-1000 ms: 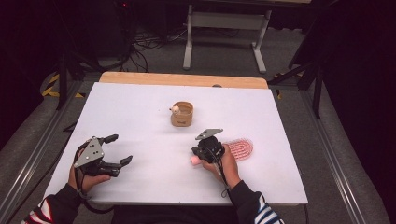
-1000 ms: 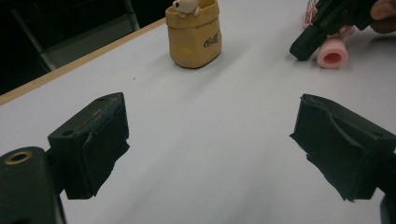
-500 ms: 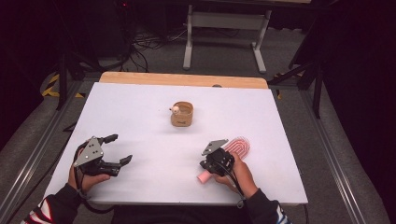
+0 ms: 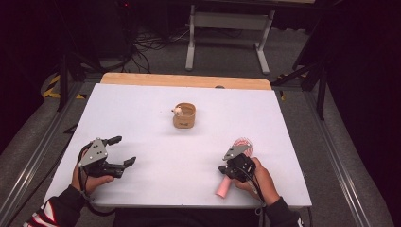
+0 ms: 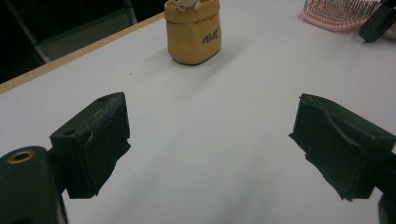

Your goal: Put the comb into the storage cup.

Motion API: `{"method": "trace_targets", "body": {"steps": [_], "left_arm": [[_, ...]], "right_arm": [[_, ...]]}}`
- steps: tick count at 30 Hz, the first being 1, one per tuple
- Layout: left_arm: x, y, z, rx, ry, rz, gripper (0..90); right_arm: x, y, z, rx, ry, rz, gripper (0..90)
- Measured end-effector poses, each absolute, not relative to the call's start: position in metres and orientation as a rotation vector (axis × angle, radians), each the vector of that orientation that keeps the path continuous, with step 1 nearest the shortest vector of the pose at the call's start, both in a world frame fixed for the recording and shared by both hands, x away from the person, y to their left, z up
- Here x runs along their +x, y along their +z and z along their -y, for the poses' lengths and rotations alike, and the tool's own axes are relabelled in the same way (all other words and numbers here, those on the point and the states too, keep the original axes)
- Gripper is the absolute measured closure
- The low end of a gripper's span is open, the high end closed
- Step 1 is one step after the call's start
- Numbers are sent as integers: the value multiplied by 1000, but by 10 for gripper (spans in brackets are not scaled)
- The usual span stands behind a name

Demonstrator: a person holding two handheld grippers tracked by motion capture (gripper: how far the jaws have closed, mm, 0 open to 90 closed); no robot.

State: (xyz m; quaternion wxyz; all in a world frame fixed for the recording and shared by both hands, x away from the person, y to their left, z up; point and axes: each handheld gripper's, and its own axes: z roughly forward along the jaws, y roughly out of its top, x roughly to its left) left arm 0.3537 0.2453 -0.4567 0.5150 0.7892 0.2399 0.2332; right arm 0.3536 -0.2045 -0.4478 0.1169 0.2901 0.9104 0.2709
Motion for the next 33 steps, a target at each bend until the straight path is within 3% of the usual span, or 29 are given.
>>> {"method": "trace_targets", "body": {"steps": [14,27,33], "left_arm": [[353,-456,-246,1909,574,-570,120],[352,-456,-246,1911,564,-582,121],[355,-457,-248,1894,551,-602,124]], "right_arm": [[352,-446,231,882,726,-2569,882],[315,-445,219,761,845,-2695,900],[305,-447,233,787,790,-2708,900]]}}
